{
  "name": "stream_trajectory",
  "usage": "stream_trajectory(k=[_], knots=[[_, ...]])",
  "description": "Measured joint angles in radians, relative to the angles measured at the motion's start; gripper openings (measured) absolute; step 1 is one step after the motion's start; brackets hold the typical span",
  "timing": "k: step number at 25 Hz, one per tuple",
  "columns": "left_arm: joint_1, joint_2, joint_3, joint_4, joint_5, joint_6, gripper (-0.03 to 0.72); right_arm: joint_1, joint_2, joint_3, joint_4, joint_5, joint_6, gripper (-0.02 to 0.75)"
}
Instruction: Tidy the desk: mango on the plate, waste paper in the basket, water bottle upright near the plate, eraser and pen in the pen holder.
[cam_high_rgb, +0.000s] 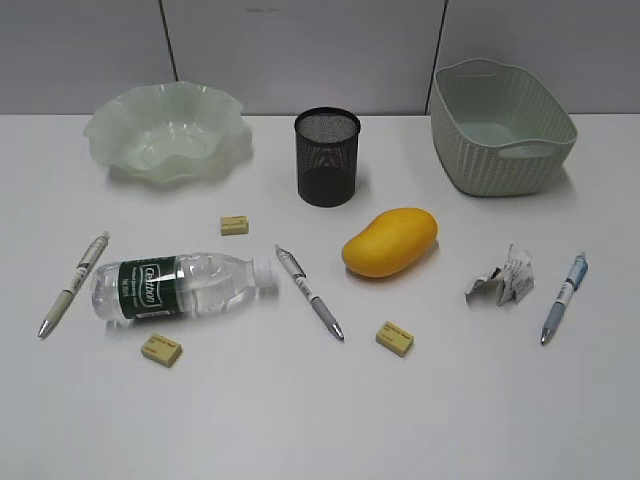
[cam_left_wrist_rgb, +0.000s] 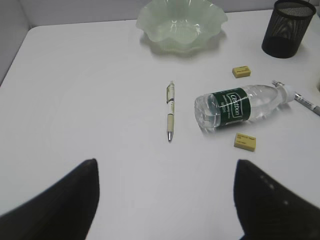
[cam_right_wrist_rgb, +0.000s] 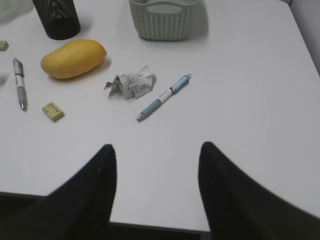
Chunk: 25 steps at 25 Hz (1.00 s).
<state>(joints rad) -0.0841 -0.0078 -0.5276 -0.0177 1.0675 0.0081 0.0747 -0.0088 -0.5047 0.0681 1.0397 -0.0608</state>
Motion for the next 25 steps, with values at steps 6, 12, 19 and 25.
stream_trajectory(k=[6,12,19,25], knots=[[0.000,0.000,0.000,0.000,0.000,0.000,0.630,0.000,0.000,0.000,0.000,0.000,0.000,0.426],[0.000,0.000,0.000,0.000,0.000,0.000,0.600,0.000,0.000,0.000,0.000,0.000,0.000,0.426],[0.000,0.000,0.000,0.000,0.000,0.000,0.576,0.000,0.000,0.000,0.000,0.000,0.000,0.426],[0.000,0.019,-0.013,-0.003,-0.018,0.000,0.576,0.000,0.000,0.000,0.000,0.000,0.000,0.426]])
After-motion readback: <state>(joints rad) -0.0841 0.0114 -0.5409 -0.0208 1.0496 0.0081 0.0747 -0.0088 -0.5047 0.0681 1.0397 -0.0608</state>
